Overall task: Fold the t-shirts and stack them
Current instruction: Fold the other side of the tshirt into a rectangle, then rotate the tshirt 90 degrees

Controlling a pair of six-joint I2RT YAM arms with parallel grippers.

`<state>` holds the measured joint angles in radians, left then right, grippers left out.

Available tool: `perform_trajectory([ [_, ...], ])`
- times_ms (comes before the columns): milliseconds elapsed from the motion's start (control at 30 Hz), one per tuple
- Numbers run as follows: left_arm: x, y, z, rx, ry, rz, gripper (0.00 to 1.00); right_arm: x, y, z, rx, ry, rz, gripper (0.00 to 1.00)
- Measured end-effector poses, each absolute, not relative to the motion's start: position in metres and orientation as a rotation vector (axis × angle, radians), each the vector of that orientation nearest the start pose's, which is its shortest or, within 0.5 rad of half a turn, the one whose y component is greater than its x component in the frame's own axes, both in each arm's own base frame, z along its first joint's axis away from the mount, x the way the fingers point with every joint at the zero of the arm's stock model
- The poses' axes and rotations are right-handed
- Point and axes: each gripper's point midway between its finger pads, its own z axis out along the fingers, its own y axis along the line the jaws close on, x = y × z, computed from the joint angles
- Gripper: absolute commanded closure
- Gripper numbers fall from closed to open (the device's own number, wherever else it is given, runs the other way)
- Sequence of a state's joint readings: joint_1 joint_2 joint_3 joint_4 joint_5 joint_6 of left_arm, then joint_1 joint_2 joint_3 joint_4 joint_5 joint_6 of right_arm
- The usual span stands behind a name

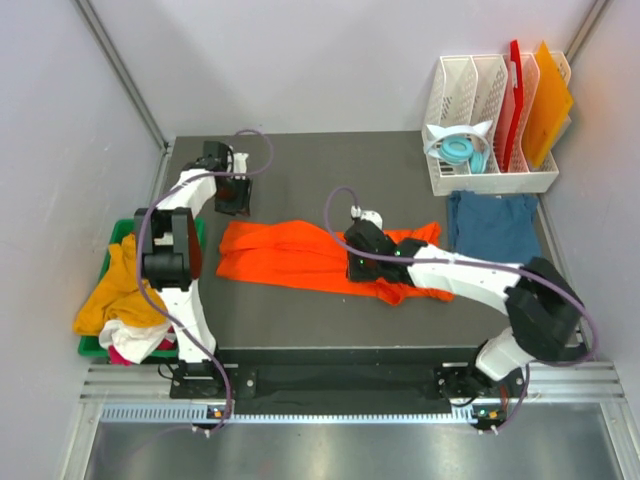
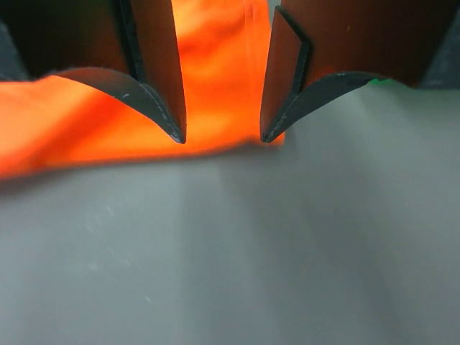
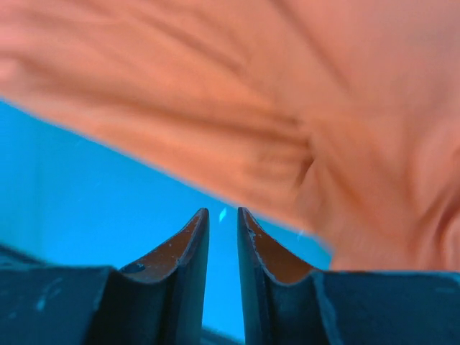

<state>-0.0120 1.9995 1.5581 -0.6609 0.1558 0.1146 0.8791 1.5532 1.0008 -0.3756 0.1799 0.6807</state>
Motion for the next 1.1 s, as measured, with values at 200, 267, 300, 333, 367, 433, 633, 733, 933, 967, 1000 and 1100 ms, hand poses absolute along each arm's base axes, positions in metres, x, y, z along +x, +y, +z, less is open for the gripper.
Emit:
perform_trajectory([
  [200,0.463,-0.038,0.03,0.268,2.724,-0.138,0.55,0.187,0.304,0.095,-0.201,2.533,0.463,0.86],
  [267,0.467,-0.042,0.031,0.282,2.716,-0.138,0.57,0.172,0.295,0.086,-0.182,2.569,0.4,0.91],
  [300,0.466,-0.044,0.029,0.29,2.72,-0.139,0.6,0.167,0.29,0.081,-0.167,2.585,0.375,0.94],
  [333,0.465,-0.046,0.027,0.3,2.726,-0.138,0.61,0.162,0.282,0.075,-0.139,2.599,0.344,0.96],
  [367,0.464,-0.047,0.027,0.306,2.726,-0.137,0.62,0.157,0.27,0.067,-0.104,2.618,0.298,1.0],
  [433,0.464,-0.048,0.026,0.315,2.725,-0.136,0.69,0.151,0.25,0.056,-0.037,2.642,0.224,1.0],
  [633,0.46,-0.047,0.025,0.333,2.72,-0.131,0.82,0.151,0.211,0.035,0.16,2.656,0.005,1.0],
  [733,0.453,-0.046,0.025,0.352,2.729,-0.128,0.94,0.155,0.195,0.014,0.212,2.676,-0.168,1.0],
  [933,0.441,-0.041,0.024,0.424,2.744,-0.099,1.0,0.185,0.207,0.015,0.252,2.658,-0.289,1.0],
  [967,0.438,-0.039,0.024,0.442,2.749,-0.085,1.0,0.19,0.207,0.015,0.261,2.656,-0.295,1.0],
  [1000,0.434,-0.037,0.024,0.459,2.753,-0.075,1.0,0.195,0.207,0.015,0.28,2.653,-0.293,1.0],
  [1100,0.421,-0.033,0.023,0.521,2.773,-0.045,1.0,0.212,0.201,0.016,0.364,2.646,-0.269,1.0],
])
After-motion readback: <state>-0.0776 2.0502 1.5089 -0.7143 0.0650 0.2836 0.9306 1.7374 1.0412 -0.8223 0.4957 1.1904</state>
